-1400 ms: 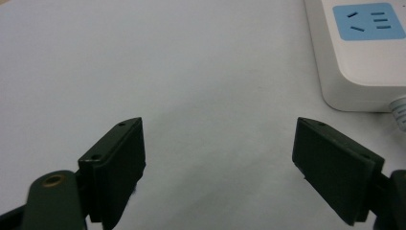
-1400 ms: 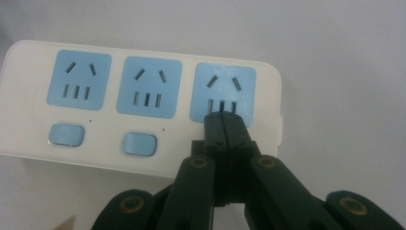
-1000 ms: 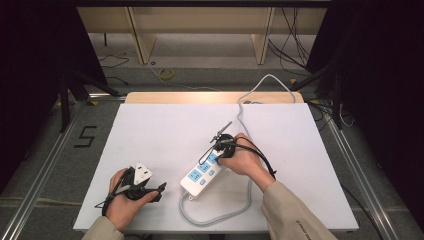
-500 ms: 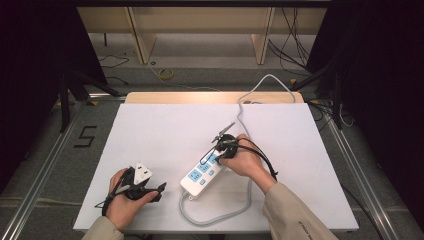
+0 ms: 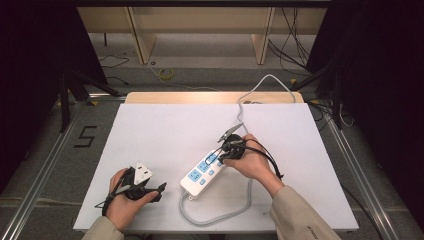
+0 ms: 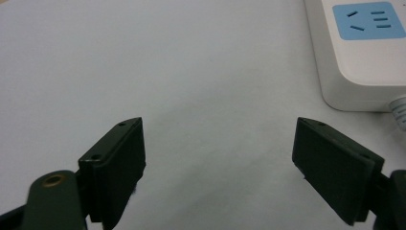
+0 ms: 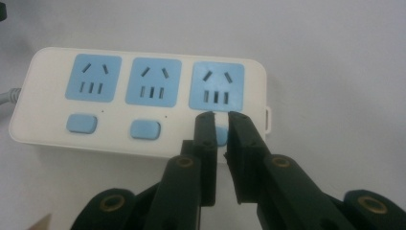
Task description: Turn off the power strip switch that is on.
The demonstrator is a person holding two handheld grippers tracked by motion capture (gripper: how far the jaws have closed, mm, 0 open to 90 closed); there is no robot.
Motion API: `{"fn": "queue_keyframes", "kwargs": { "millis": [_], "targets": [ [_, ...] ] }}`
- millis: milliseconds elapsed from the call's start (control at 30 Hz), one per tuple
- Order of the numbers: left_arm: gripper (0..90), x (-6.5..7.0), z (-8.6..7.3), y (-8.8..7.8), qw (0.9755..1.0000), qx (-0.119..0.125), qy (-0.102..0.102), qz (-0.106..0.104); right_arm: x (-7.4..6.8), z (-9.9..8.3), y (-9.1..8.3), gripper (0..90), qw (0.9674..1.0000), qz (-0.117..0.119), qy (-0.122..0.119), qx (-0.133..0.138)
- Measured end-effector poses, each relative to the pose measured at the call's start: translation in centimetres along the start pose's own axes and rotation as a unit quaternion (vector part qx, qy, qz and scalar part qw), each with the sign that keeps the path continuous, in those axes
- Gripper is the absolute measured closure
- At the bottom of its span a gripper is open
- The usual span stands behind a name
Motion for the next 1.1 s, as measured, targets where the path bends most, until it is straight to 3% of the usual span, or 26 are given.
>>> {"fn": "queue_keyframes", "kwargs": {
  "millis": [667,1100],
  "targets": [
    [18.3,-0.1,-0.1,0.0,1.0,-0.002,-0.003,0.002,2.7,-5.8,-3.7,68.3,0.9981,-0.013,0.05,0.035],
    [18.3,-0.2,-0.2,0.0,1.0,-0.005,-0.004,0.004,3.8,-10.9,-5.7,60.6,0.9909,-0.029,0.095,0.091]
  ]
}}
Point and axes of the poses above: each handheld gripper's, and its own axes: y roughly forward along the jaws, z roughly out of its top, x roughly to its right, the point moved 10 cm from there along y, roughly forward along the jaws, and after that the axes turned 2 degrees about -z, right-handed, at the moved point
